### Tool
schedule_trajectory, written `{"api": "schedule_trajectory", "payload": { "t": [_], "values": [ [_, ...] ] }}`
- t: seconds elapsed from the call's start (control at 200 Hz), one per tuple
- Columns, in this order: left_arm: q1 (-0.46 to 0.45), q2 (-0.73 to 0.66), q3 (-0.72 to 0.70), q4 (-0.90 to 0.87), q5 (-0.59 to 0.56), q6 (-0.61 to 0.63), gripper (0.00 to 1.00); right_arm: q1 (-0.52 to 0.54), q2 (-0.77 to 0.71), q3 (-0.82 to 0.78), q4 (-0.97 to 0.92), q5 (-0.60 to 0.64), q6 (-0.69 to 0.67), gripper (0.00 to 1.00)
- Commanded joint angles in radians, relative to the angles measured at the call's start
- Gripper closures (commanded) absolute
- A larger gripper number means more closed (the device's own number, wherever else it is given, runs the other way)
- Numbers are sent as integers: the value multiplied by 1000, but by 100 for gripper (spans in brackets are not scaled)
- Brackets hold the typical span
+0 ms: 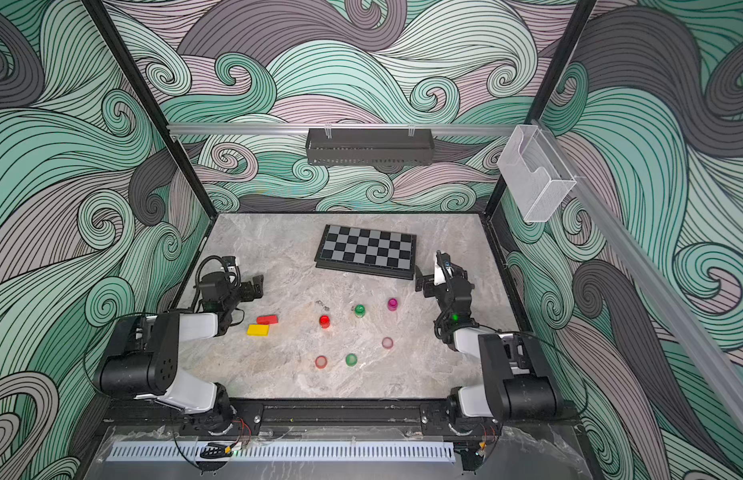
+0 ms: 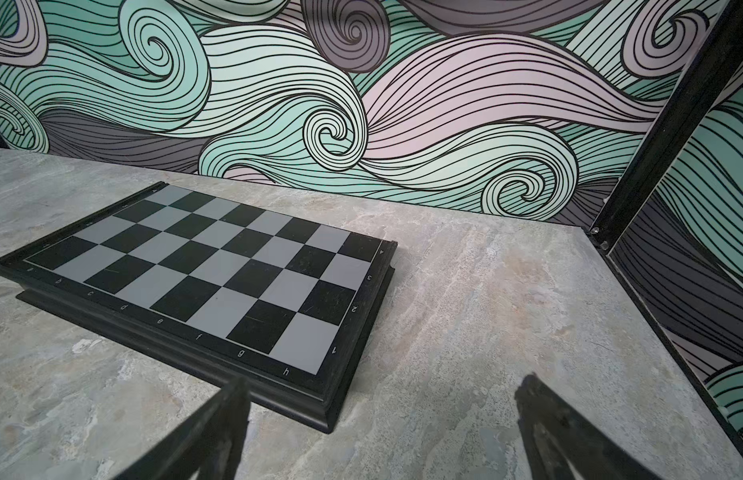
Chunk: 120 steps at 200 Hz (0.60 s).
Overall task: Close the paint jar lid
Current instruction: Pick up the paint jar from the center of the board.
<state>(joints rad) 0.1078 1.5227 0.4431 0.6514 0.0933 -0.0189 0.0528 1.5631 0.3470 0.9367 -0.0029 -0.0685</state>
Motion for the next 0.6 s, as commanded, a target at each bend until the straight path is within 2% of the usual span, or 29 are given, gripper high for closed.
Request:
{"api": "schedule_trajectory", "payload": {
  "t": [0.0, 0.595],
  "values": [
    [-6, 6, 31, 16, -9, -7, 1, -4, -3, 30, 10, -11, -14, 1],
    [-5, 6, 31, 16, -10, -8, 1, -24, 0, 42, -15, -38, 5, 1]
  ]
}}
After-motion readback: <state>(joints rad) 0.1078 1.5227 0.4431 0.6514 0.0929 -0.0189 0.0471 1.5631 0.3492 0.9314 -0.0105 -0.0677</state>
